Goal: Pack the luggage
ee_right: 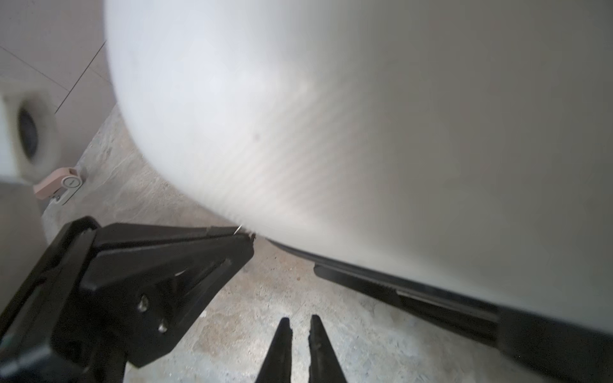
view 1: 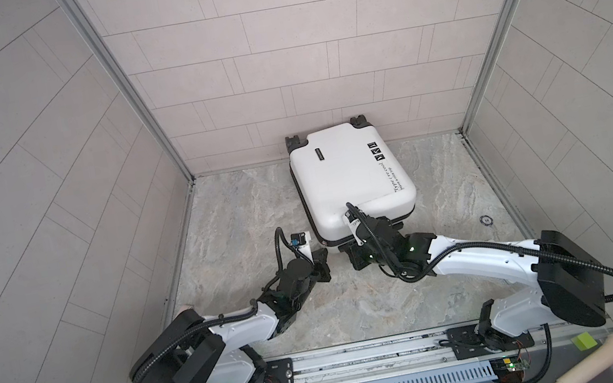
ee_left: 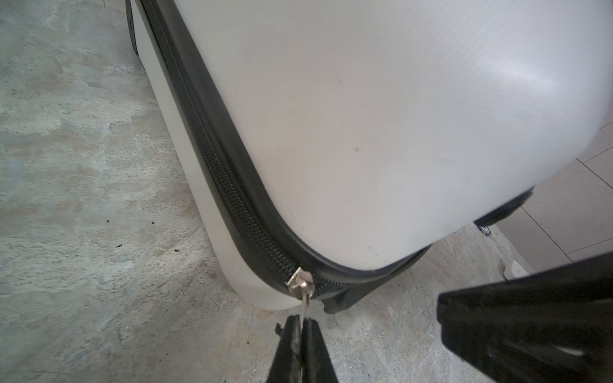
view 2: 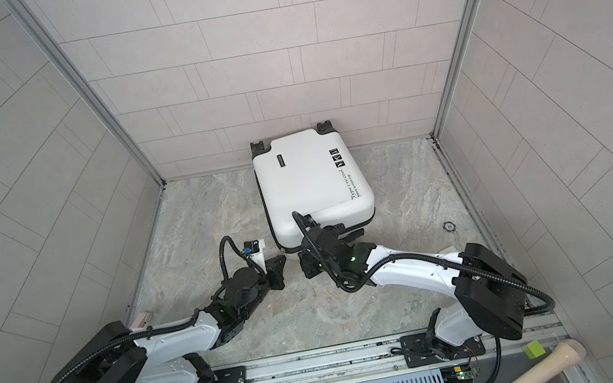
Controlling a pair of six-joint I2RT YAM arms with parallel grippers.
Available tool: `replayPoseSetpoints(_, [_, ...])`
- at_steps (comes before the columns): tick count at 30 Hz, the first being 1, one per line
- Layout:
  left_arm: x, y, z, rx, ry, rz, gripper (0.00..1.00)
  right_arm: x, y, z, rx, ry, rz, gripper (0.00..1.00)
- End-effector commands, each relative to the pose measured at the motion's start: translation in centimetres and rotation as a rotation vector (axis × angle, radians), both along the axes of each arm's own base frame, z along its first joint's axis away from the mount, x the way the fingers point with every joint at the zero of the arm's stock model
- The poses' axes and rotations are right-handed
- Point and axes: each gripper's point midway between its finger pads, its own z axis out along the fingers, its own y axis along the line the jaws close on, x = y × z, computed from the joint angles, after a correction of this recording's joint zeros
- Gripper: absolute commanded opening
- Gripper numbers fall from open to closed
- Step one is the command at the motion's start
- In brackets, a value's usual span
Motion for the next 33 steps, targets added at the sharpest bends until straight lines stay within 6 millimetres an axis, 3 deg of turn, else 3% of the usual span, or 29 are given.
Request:
replayPoseSetpoints(1, [-0.9,1.0,-2.3,0.062,0.052,-0.008,0.00,2.6,-0.7,1.3,-0.036,-0.105,-0.107,0.14])
replayPoseSetpoints(10, [-1.2,0.3,-2.5,0.022,0.058,-0.037,0.00,5.5,0.5,3.3,-0.097,-0.167,-0.146,0.11])
replayPoseSetpoints(16, [-1.5,-1.5,-1.8,-0.027,0.040,-0.121,0.00,7.0,0.4,3.1,-0.096,-0.149,-0.166,0.09])
replayPoseSetpoints(22, [-1.3,-1.3,-2.1,-0.026,0.040,-0.104,0.00,6.7,0.0,2.5,-0.093,-0.114,-0.152,0.08])
replayPoseSetpoints(25, [-0.9,-0.4,-2.3,-0.001,0.045,-0.058,0.01,5.6,0.0,2.3,-0.078,-0.090,-0.110,0.15])
replayPoseSetpoints(30, [-0.9,1.5,-2.7,0.076,0.052,0.005,0.42,3.4,-2.2,2.0,-0.104,-0.043,-0.111,0.36])
replayPoseSetpoints(33, [-1.1,2.6,-2.7,0.136,0.050,0.023,0.51,2.2,-3.9,2.3,-0.119,-0.025,-0.120,0.46])
